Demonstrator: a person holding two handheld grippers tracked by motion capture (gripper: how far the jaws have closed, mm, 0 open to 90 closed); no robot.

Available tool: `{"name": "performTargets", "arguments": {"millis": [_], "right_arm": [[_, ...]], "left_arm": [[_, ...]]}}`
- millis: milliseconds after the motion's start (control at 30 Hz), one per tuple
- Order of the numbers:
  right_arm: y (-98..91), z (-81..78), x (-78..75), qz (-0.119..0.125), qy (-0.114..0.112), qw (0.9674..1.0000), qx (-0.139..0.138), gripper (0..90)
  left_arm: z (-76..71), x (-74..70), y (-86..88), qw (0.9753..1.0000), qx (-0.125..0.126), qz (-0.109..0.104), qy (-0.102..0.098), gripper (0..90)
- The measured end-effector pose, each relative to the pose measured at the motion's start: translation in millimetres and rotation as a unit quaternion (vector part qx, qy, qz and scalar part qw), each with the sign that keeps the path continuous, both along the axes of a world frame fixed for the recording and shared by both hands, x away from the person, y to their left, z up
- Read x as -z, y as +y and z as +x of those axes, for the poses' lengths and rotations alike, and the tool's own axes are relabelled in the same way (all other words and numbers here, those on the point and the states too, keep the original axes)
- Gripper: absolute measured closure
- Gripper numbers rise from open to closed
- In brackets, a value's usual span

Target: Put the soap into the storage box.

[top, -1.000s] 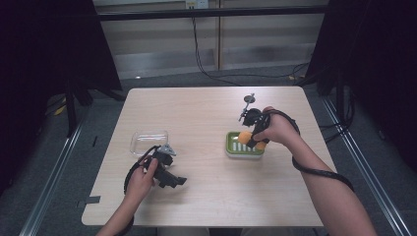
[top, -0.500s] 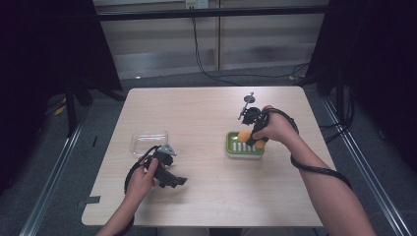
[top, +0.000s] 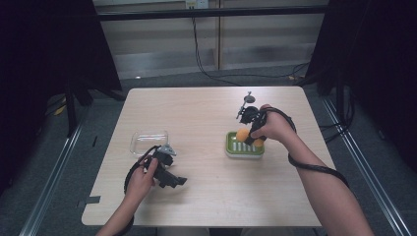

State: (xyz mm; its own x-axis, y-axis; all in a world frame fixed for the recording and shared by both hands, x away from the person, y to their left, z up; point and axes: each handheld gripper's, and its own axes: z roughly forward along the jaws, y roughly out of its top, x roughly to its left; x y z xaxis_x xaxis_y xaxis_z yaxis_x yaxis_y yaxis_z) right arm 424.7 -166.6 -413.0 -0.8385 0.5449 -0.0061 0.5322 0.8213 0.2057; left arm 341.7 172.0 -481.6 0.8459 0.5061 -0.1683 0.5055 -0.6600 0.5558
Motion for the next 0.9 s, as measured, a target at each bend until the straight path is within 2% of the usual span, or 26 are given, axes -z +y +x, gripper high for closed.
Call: {"name": "performTargets", "arguments": {"millis": [333, 900], "right_arm": [[1.3, 3.7, 0.5, 0.003, -0.006, 1.0000, -0.002, 50.1], [8.9, 6.1, 8.7, -0.001, -0.012, 0.9996, -0.024, 50.1]], "left_arm": [[-0.2, -0.4, -0.1, 1.0000, 0.000, -0.005, -0.002, 4.2], [-0.1, -0.8, 0.3, 1.0000, 0.002, -0.004, -0.003, 4.2]]}}
